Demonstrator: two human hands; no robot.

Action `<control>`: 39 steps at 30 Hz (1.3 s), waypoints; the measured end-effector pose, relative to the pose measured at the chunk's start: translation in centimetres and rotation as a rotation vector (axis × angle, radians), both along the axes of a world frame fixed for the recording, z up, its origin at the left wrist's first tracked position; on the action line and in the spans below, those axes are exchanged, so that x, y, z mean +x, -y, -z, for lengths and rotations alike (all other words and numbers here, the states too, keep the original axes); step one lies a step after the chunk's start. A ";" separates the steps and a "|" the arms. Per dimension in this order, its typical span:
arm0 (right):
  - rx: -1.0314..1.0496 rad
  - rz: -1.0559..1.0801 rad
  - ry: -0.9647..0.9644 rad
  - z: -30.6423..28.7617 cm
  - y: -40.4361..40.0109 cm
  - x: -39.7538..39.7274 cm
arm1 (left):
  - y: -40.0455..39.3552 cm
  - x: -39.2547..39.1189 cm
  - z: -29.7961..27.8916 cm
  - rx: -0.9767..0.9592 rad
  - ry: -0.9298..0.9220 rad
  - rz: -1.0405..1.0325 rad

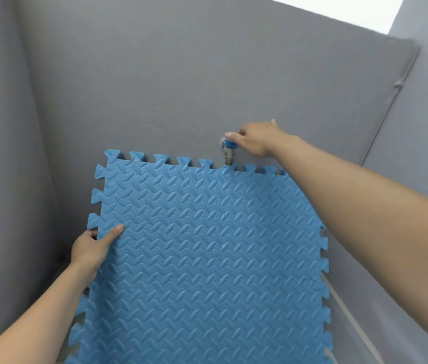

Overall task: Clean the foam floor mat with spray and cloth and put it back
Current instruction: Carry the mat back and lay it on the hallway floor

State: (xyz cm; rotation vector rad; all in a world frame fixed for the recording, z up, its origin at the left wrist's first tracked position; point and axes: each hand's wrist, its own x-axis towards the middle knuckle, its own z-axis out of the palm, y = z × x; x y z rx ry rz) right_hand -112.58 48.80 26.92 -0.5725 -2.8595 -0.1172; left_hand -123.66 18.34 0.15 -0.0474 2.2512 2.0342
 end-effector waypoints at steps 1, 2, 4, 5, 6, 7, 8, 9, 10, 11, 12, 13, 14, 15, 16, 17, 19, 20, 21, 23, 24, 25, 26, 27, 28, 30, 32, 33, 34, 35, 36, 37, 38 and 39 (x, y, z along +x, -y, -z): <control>-0.020 0.025 0.025 0.7 0.1 -0.6 | 0.0 0.0 0.1 0.002 0.001 0.003; -0.041 0.040 0.006 1.4 0.1 -0.9 | 0.0 0.0 0.0 0.004 0.003 0.000; -0.038 0.045 -0.071 2.3 0.0 -0.9 | -0.1 0.0 -0.1 -0.005 -0.008 0.012; -0.021 0.040 -0.098 2.5 -0.1 -1.0 | -0.2 -0.1 0.0 0.001 -0.002 0.020; -0.009 0.033 -0.114 2.7 -0.1 -1.0 | -0.1 -0.1 0.0 0.009 0.001 0.021; -0.003 0.030 -0.124 2.7 -0.1 -1.0 | -0.2 0.1 0.0 0.015 -0.004 0.022; -0.004 0.034 -0.133 2.7 -0.1 -1.0 | -0.3 0.2 0.0 0.022 -0.005 0.023; -0.007 0.041 -0.138 2.7 -0.1 -1.0 | -0.4 0.3 -0.1 0.031 -0.009 0.027; -0.009 0.045 -0.136 2.7 -0.2 -1.1 | -0.5 0.4 -0.1 0.037 -0.005 0.030; -0.011 0.050 -0.129 2.7 -0.2 -1.2 | -0.6 0.4 -0.1 0.041 0.002 0.034; -0.010 0.055 -0.121 2.7 -0.1 -1.2 | -0.7 0.5 -0.1 0.043 0.005 0.037; -0.011 0.059 -0.119 2.7 0.0 -1.3 | -0.7 0.4 0.0 0.044 0.003 0.040; -0.015 0.063 -0.121 2.6 0.0 -1.3 | -0.7 0.4 0.0 0.049 0.006 0.040; -0.019 0.067 -0.124 2.6 0.0 -1.3 | -0.8 0.4 0.1 0.054 0.009 0.038; -0.018 0.070 -0.125 2.6 0.1 -1.2 | -0.8 0.4 0.1 0.058 0.010 0.034; -0.016 0.073 -0.125 2.6 0.2 -1.2 | -0.7 0.5 0.0 0.062 0.006 0.032; -0.017 0.078 -0.119 2.5 0.5 -1.2 | -0.6 0.5 -0.1 0.065 0.005 0.033; -0.022 0.082 -0.116 2.4 0.6 -1.2 | -0.5 0.5 -0.2 0.065 0.009 0.033; -0.026 0.088 -0.113 2.3 0.8 -1.2 | -0.4 0.4 -0.2 0.066 0.013 0.035; -0.027 0.099 -0.111 2.3 1.0 -1.2 | -0.2 0.2 0.0 0.062 0.024 0.037; -0.026 0.104 -0.110 2.3 1.0 -1.2 | -0.1 0.2 0.0 0.059 0.025 0.035; -0.022 0.111 -0.108 2.2 1.1 -1.2 | 0.0 0.2 0.0 0.059 0.025 0.034; -0.018 0.117 -0.104 2.1 1.2 -1.2 | 0.0 0.2 0.0 0.059 0.028 0.033; -0.014 0.123 -0.099 2.1 1.3 -1.1 | 0.0 0.2 0.1 0.056 0.031 0.031; -0.009 0.128 -0.094 2.0 1.3 -1.1 | -0.1 0.2 0.0 0.052 0.029 0.028; 0.005 0.137 -0.089 1.9 1.4 -1.1 | -0.2 0.3 0.0 0.046 0.030 0.028; 0.028 0.147 -0.084 1.8 1.5 -1.1 | -0.4 0.4 -0.1 0.041 0.025 0.026; 0.036 0.152 -0.081 1.8 1.6 -1.1 | -0.5 0.5 -0.1 0.038 0.024 0.029; 0.044 0.155 -0.080 1.9 1.5 -1.0 | -0.7 0.6 -0.1 0.035 0.022 0.033; 0.052 0.157 -0.079 2.0 1.3 -0.9 | -1.0 0.7 0.0 0.030 0.020 0.034; 0.059 0.158 -0.080 2.1 1.2 -0.9 | -1.2 0.7 0.0 0.027 0.022 0.036; 0.065 0.157 -0.081 2.1 1.2 -0.9 | -1.3 0.8 -0.1 0.025 0.027 0.042; 0.071 0.157 -0.082 2.1 1.3 -0.9 | -1.4 0.8 -0.1 0.022 0.029 0.049; 0.076 0.157 -0.080 2.0 1.4 -0.9 | -1.5 1.0 -0.2 0.019 0.030 0.052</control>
